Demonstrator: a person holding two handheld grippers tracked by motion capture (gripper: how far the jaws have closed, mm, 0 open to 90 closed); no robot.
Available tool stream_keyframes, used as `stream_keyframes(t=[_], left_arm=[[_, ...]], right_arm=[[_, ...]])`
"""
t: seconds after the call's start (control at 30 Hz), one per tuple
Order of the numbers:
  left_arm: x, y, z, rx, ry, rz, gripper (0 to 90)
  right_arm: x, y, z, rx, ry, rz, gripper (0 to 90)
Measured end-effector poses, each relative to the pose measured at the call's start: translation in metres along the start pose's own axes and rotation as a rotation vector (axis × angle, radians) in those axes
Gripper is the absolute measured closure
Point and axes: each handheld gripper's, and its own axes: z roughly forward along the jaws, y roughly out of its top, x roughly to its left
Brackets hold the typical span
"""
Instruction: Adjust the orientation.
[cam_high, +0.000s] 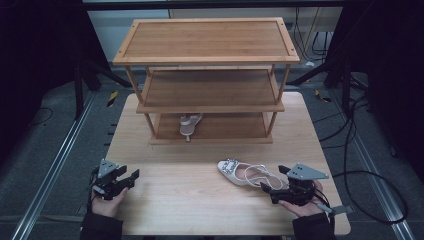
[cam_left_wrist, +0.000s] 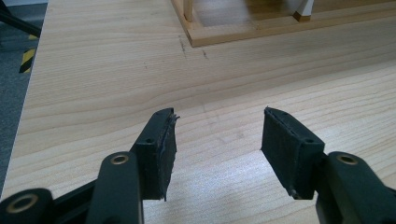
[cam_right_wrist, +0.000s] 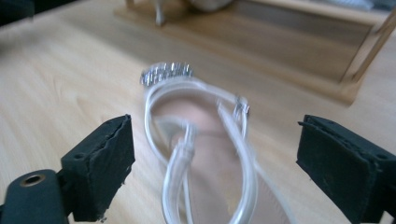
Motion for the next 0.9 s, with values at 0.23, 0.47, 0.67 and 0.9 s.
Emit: stream_keyframes(t=[0.23, 0.47, 0.67, 0.9], left_arm=[[0.0, 0.0, 0.0, -0.002, -0.002, 0.0, 43.8], [0.0, 0.0, 0.0, -0.001, -0.001, 0.001, 43.9], [0.0, 0.0, -0.001, -0.004, -0.002, -0.003, 43.9], [-0.001, 0.0, 0.0, -0.003, -0.002, -0.001, 44.0]], right_arm=[[-0.006, -0.016, 0.017, 0.139, -0.005, -0.017, 15.6], [-0.003, -0.017, 0.017, 0.155, -0.012, -0.055, 36.4], [0.006, -0.021, 0.011, 0.142, -0.01, -0.046, 40.0], [0.008, -0.022, 0.021, 0.185, 0.012, -0.048, 31.4]])
